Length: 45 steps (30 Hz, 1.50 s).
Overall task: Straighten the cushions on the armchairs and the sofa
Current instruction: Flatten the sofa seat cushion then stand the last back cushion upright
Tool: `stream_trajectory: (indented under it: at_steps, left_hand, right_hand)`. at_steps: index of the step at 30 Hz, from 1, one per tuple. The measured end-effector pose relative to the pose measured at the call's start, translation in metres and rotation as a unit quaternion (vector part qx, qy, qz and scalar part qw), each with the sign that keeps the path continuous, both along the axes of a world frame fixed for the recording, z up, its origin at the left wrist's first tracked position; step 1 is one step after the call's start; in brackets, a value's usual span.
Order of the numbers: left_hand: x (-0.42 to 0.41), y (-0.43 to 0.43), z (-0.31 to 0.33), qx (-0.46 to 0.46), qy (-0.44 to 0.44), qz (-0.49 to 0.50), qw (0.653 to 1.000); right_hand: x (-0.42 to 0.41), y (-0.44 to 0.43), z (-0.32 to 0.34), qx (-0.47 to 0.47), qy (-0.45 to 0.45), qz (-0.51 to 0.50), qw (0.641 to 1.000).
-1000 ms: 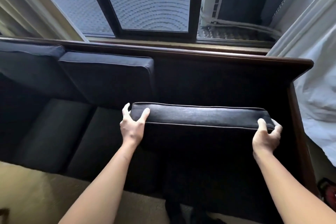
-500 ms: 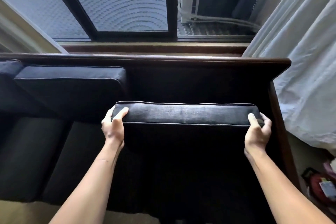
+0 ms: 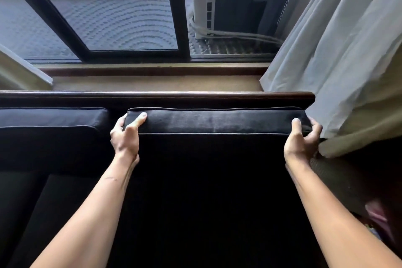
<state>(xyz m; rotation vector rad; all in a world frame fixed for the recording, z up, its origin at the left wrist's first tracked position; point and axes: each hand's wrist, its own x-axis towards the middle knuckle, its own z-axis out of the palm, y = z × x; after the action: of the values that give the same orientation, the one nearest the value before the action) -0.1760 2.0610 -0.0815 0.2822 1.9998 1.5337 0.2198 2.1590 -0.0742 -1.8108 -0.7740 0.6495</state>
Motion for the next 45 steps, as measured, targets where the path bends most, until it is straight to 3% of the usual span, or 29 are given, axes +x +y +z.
stream_trajectory:
  at_steps: [10, 16, 22, 25, 28, 31, 36, 45]
  left_hand:
    - [0.016, 0.043, -0.035, -0.054, 0.006, -0.031, 0.998]
    - [0.032, 0.042, -0.038, -0.092, 0.096, -0.072, 0.989]
    - [0.039, 0.036, -0.029, -0.156, 0.213, -0.141, 0.954]
    - [0.036, 0.033, -0.02, -0.227, 0.286, -0.197, 0.91]
    - [0.036, 0.017, -0.005, -0.257, 0.348, -0.249, 0.867]
    - [0.027, -0.009, 0.01, -0.231, 0.381, -0.278, 0.851]
    - [-0.018, -0.063, 0.04, -0.193, 0.388, -0.279, 0.857]
    - [-0.188, -0.148, 0.07, -0.24, 0.433, -0.304, 0.814]
  right_hand:
    - [0.02, 0.042, -0.041, -0.044, -0.044, 0.009, 0.998]
    - [0.026, 0.045, -0.069, -0.033, -0.081, 0.04, 0.995]
    - [0.02, 0.033, -0.067, -0.039, -0.141, 0.073, 0.987]
    - [0.008, 0.017, -0.065, -0.055, -0.263, 0.106, 0.957]
    - [-0.017, -0.006, -0.048, -0.082, -0.336, 0.217, 0.913]
    - [-0.057, -0.032, -0.026, -0.065, -0.34, 0.327, 0.879]
    - [-0.149, -0.073, 0.001, -0.032, -0.294, 0.454, 0.84]
    - [-0.346, -0.119, 0.033, 0.009, -0.304, 0.602, 0.738]
